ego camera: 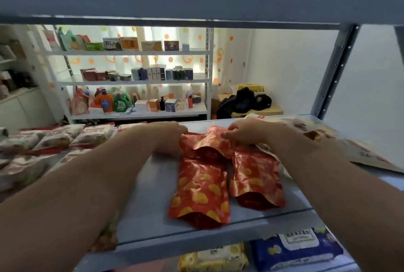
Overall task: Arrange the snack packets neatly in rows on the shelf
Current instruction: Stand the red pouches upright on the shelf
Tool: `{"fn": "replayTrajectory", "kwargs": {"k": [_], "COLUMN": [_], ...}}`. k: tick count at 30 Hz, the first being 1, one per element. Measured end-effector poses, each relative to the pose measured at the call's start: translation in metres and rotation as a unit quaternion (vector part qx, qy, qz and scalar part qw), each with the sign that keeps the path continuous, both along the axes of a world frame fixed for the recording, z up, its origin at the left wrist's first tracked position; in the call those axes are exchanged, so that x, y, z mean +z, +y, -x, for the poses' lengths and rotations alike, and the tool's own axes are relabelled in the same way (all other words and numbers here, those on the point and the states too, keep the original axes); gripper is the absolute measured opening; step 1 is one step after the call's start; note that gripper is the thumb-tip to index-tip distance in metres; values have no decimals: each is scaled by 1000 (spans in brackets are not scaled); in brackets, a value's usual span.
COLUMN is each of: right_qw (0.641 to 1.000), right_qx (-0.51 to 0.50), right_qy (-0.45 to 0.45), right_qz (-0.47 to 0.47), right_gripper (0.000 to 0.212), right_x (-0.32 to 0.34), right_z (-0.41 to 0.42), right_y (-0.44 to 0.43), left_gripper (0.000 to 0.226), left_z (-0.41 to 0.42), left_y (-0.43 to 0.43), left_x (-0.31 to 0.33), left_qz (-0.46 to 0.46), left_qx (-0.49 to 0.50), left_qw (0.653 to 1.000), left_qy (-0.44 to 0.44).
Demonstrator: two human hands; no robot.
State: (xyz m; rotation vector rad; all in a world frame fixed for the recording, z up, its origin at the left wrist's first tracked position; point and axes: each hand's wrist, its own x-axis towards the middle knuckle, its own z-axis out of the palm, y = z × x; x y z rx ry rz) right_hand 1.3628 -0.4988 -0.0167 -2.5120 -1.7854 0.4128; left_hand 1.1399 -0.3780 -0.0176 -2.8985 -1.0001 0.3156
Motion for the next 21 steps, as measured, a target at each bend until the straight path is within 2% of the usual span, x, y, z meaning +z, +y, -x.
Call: {"fn": "replayTrajectory", "kwargs": {"k": [3, 6, 9, 12, 14, 16, 19, 21], "right_qw": [1000, 998, 995, 994, 994, 993, 984, 977], "right_qx": [11, 12, 8, 2, 3, 10, 30, 45], "right_qy": [5, 44, 87, 102, 98, 105, 177, 205], "right_qz": [29, 41, 37, 47, 56, 51, -5, -27], "right_gripper": [89, 94, 98, 112, 118, 109, 65, 53], "right_x": [-5, -7, -5, -2, 1, 5, 14, 24], "right_z": [-17, -24, -30, -34, -33, -31, -31, -33], "right_y": [19, 33, 43, 49, 51, 54, 60, 62], "left_gripper": [65, 64, 88, 121, 126, 110, 79, 63], "left_z": [-24, -40, -46, -50, -53, -56, -58, -56], "left_y": [4, 8, 16, 28, 35, 41, 49, 55], "left_x": [5, 10, 8, 7, 6, 5, 10, 17], "left_qz": [42, 93, 144, 94, 68, 72, 97, 125], "left_qx": [47, 80, 110, 79, 65, 61, 62, 67], "left_qw": [998, 991, 983, 992, 995, 996, 991, 984], "left_qy": [28, 43, 30, 38, 37, -1, -67, -108]}}
